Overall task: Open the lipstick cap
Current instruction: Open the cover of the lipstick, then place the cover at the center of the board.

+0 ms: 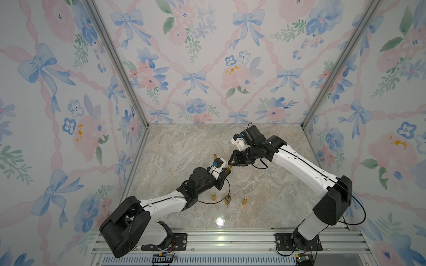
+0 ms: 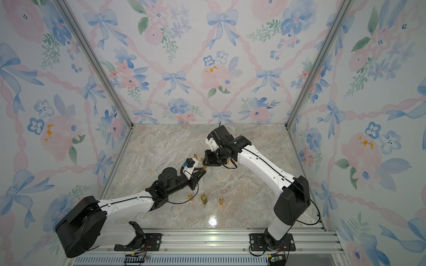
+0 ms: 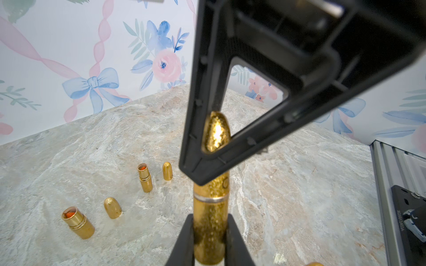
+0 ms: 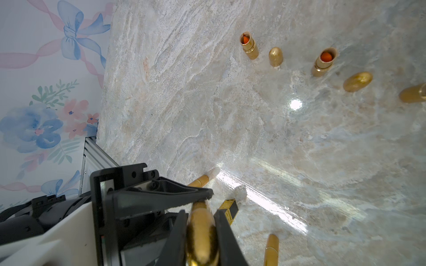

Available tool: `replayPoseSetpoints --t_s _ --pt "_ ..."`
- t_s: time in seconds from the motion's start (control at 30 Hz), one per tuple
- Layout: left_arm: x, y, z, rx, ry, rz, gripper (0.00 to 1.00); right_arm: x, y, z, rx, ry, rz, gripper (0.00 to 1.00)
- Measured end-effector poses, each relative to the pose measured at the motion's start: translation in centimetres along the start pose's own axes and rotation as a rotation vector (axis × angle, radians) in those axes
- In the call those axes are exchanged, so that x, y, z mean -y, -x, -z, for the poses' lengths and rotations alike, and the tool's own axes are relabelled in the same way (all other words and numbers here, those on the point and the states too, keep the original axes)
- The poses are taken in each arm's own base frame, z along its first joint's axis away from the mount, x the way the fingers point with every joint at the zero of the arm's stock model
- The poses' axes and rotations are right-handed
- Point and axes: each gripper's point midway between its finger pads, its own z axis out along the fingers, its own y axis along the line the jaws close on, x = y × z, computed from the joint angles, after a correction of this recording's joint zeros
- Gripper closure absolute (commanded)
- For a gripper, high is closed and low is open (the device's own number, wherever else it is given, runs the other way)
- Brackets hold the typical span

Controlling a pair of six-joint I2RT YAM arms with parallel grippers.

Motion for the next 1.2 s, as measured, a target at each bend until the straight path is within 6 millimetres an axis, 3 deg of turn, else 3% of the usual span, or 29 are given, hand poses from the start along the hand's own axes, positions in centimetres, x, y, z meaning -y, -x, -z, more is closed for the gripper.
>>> replayPoseSetpoints --t_s 0.83,1.03,1.2 --pt "0.4 0.4 0.5 0.003 -0.025 -0.015 1.0 -0.5 -0.1 0.9 0.002 0.057 0.009 0.79" --pt "-1.1 -5.5 1.2 -0.197 0.015 0.032 1.0 -0.4 1.2 3.7 0.086 0.076 0.03 0.79" --pt "-1.5 -6.4 1.6 -0.232 0.037 0.047 1.0 -0.5 1.4 4.8 0.116 0.077 0.041 0.78"
